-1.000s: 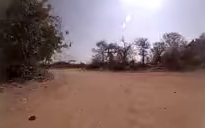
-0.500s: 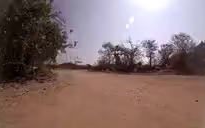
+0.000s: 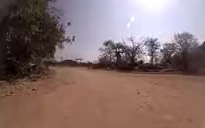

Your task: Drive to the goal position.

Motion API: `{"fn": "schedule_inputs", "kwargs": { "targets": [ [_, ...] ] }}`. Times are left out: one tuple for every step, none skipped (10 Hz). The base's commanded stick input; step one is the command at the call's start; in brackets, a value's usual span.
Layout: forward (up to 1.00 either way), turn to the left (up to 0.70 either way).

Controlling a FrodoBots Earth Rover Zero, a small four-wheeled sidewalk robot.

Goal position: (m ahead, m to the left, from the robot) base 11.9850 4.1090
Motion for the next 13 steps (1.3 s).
{"fn": "schedule_inputs", "kwargs": {
  "targets": [
    [1.0, 0.02],
    [1.0, 0.02],
    [1.0, 0.02],
    [1.0, 0.02],
    [1.0, 0.02],
    [1.0, 0.02],
    [1.0, 0.02],
    [1.0, 0.02],
    [1.0, 0.02],
    [1.0, 0.02],
    [1.0, 0.02],
    [1.0, 0.02],
    [1.0, 0.02]
  ]
}}
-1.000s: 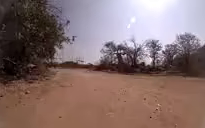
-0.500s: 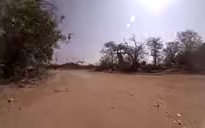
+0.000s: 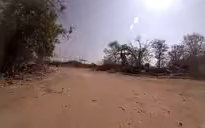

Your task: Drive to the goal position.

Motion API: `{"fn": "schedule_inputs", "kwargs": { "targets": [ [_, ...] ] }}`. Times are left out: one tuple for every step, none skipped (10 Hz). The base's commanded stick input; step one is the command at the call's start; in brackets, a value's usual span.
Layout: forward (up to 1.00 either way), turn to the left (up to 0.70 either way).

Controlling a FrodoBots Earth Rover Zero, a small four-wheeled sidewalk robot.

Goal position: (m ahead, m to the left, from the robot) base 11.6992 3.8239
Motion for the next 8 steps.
{"fn": "schedule_inputs", "kwargs": {
  "targets": [
    [1.0, 0.02],
    [1.0, 0.02],
    [1.0, 0.02],
    [1.0, 0.02],
    [1.0, 0.02],
    [1.0, 0.02],
    [1.0, 0.02],
    [1.0, 0.02]
  ]
}}
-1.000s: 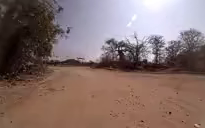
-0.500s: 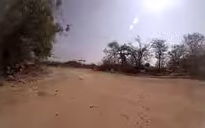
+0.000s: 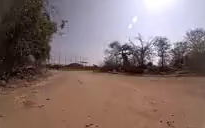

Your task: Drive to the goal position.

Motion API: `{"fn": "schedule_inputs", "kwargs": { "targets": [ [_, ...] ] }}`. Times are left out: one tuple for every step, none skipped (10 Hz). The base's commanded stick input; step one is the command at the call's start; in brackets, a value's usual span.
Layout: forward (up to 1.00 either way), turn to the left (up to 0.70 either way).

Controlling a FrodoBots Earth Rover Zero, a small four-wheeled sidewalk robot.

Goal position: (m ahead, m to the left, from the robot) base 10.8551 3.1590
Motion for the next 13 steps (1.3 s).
{"fn": "schedule_inputs", "kwargs": {
  "targets": [
    [1.0, 0.02],
    [1.0, 0.02],
    [1.0, 0.02],
    [1.0, 0.02],
    [1.0, 0.02],
    [1.0, 0.02],
    [1.0, 0.02],
    [1.0, 0.02],
    [1.0, 0.02],
    [1.0, 0.02],
    [1.0, 0.02],
    [1.0, 0.02],
    [1.0, 0.02]
  ]
}}
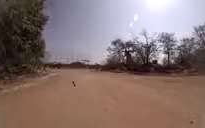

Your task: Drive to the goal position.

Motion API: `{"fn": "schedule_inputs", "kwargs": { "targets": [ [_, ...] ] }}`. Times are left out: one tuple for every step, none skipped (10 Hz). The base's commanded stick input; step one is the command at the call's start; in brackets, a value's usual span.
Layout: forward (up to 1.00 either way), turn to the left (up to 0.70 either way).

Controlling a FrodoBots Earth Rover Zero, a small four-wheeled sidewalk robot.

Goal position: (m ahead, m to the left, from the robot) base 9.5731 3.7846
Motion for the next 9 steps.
{"fn": "schedule_inputs", "kwargs": {
  "targets": [
    [1.0, 0.02],
    [1.0, 0.02],
    [1.0, 0.02],
    [1.0, 0.02],
    [1.0, 0.02],
    [1.0, 0.02],
    [1.0, 0.03],
    [1.0, 0.09],
    [1.0, 0.4]
  ]
}}
